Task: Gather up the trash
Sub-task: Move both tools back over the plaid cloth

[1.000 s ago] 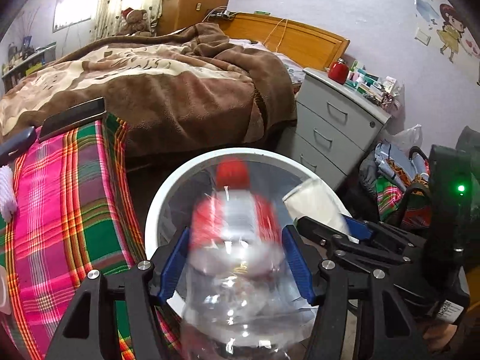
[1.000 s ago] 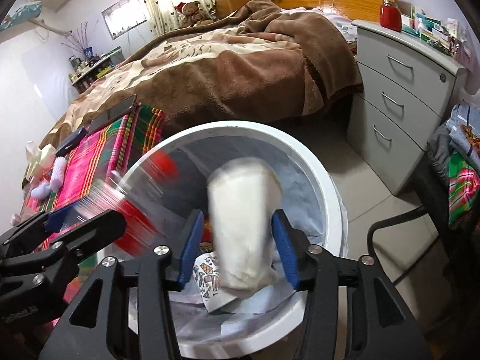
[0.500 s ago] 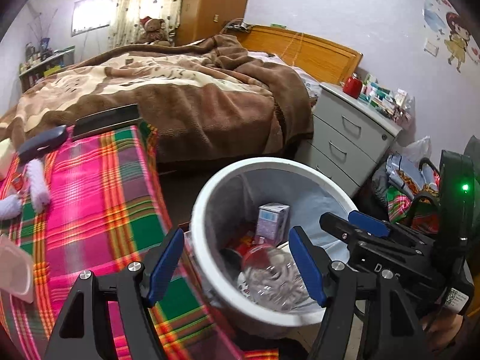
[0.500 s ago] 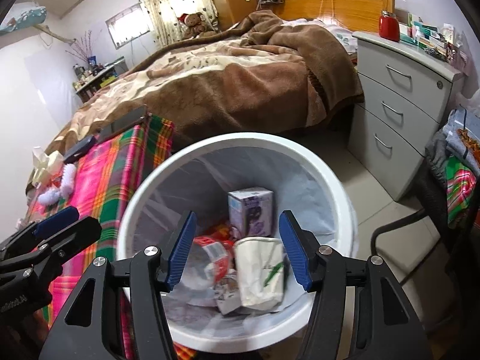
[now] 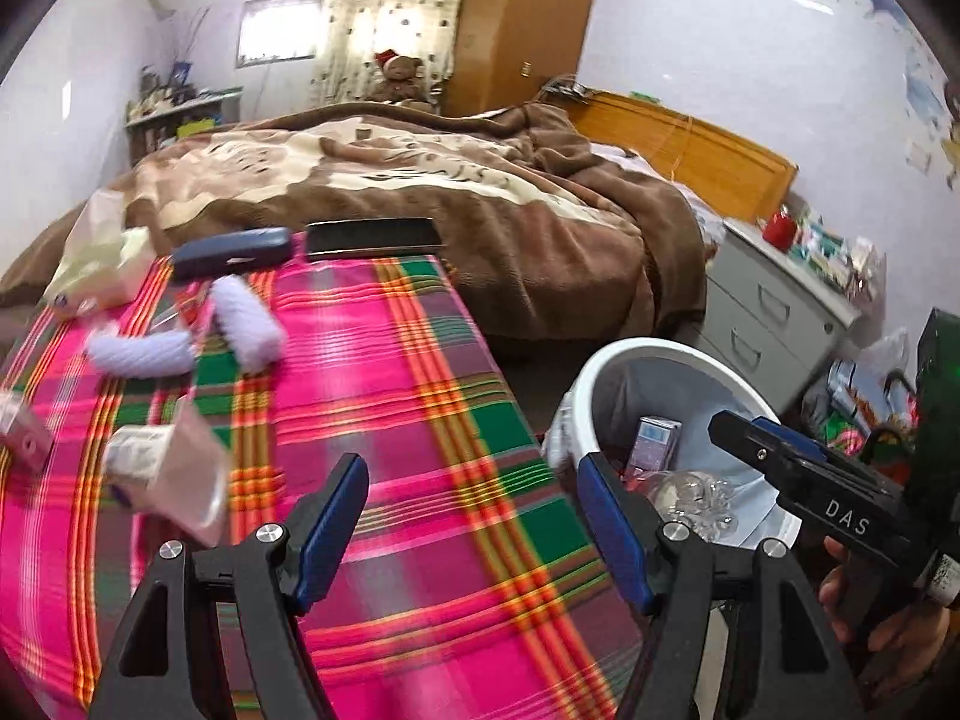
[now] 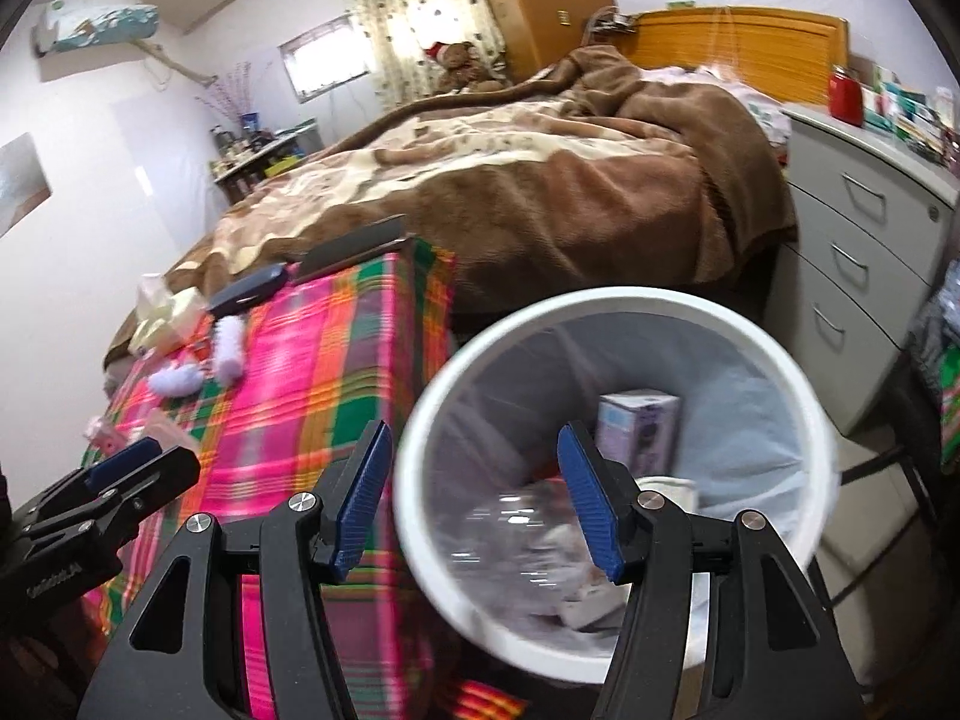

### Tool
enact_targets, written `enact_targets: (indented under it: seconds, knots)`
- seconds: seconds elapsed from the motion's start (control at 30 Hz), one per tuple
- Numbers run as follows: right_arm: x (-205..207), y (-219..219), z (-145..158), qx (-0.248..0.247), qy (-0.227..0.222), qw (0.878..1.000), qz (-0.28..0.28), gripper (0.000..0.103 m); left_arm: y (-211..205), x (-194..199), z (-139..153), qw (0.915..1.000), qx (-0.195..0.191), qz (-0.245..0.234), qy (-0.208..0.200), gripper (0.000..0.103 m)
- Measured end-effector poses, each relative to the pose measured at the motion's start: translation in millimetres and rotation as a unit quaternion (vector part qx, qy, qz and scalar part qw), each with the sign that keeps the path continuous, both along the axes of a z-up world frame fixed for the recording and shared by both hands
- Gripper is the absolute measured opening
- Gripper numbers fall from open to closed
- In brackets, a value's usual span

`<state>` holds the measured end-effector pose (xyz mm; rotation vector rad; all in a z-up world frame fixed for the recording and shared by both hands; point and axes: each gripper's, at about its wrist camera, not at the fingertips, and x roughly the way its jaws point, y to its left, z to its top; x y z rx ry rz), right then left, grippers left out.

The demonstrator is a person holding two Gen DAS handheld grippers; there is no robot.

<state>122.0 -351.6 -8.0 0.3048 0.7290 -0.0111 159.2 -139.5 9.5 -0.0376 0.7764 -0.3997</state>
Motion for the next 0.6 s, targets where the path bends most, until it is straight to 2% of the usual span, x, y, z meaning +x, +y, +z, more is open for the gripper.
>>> enact_targets:
  seconds: [0.1, 0.4, 0.5, 0.6]
  knots:
    - [4.6, 17.8, 0.0, 0.001, -0.003, 1.0, 0.02, 0.059, 22.9, -1.5, 0.6, 0.9995, 0.014, 0.026, -0.01, 0.072]
    - [19.3, 75.9, -2.9, 0.001, -0.003, 0.996, 0.09, 0.059, 98.8, -3.4, -1.1, 0.996, 0.002, 0.089, -0.007, 0.072]
    - [24.9, 94.8, -5.9, 0.001, 0.0, 0.994, 0.113, 0.059, 120.7, -3.4, -2.4, 0.993, 0.014, 0.116, -0.011, 0.072]
    - [28.9, 110.0, -6.7, 0.003, 0.002, 0.991, 0.136, 0.059, 146.0, -0.6, -6.5, 0.991, 0.003, 0.134, -0.002, 0.072]
